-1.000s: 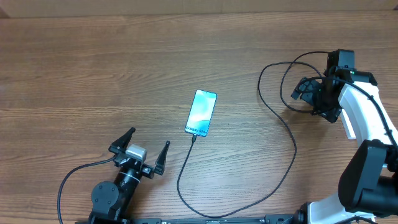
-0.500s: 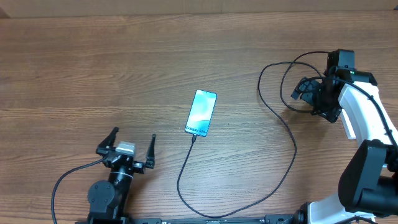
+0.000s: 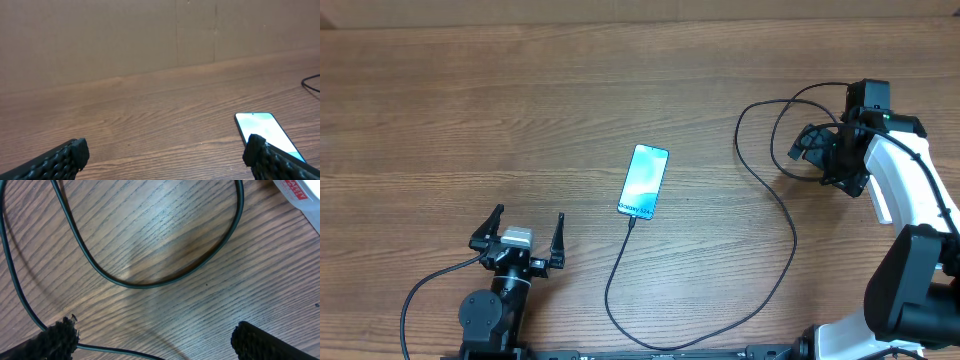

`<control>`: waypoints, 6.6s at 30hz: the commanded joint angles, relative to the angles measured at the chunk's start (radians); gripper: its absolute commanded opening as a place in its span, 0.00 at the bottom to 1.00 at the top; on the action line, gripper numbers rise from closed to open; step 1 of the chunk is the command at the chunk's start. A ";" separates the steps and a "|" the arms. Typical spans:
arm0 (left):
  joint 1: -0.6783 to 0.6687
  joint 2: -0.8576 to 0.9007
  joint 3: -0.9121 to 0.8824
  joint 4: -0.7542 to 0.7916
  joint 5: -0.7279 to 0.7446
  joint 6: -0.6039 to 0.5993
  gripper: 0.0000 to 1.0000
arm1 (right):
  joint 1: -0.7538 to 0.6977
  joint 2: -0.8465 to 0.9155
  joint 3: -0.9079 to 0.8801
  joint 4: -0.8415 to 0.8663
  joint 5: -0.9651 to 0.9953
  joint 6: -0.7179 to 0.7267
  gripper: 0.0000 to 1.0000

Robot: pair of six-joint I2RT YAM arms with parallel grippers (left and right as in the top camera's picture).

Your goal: Plug charger to phone and switch on socket

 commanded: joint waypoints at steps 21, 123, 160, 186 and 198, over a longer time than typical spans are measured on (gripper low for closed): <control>0.006 -0.011 -0.004 -0.004 -0.010 0.026 1.00 | 0.003 -0.023 -0.001 0.005 -0.006 0.006 1.00; 0.006 -0.010 -0.004 -0.004 -0.010 0.026 1.00 | 0.004 -0.562 -1.245 1.383 -0.208 -0.027 1.00; 0.006 -0.010 -0.004 -0.004 -0.010 0.026 0.99 | 0.021 -1.096 -1.243 0.867 -0.189 -0.027 1.00; 0.006 -0.010 -0.004 -0.004 -0.010 0.026 1.00 | 0.043 -1.345 -1.243 0.868 -0.188 -0.027 1.00; 0.006 -0.010 -0.004 -0.004 -0.010 0.026 1.00 | 0.043 -1.471 -1.243 0.868 -0.189 -0.027 1.00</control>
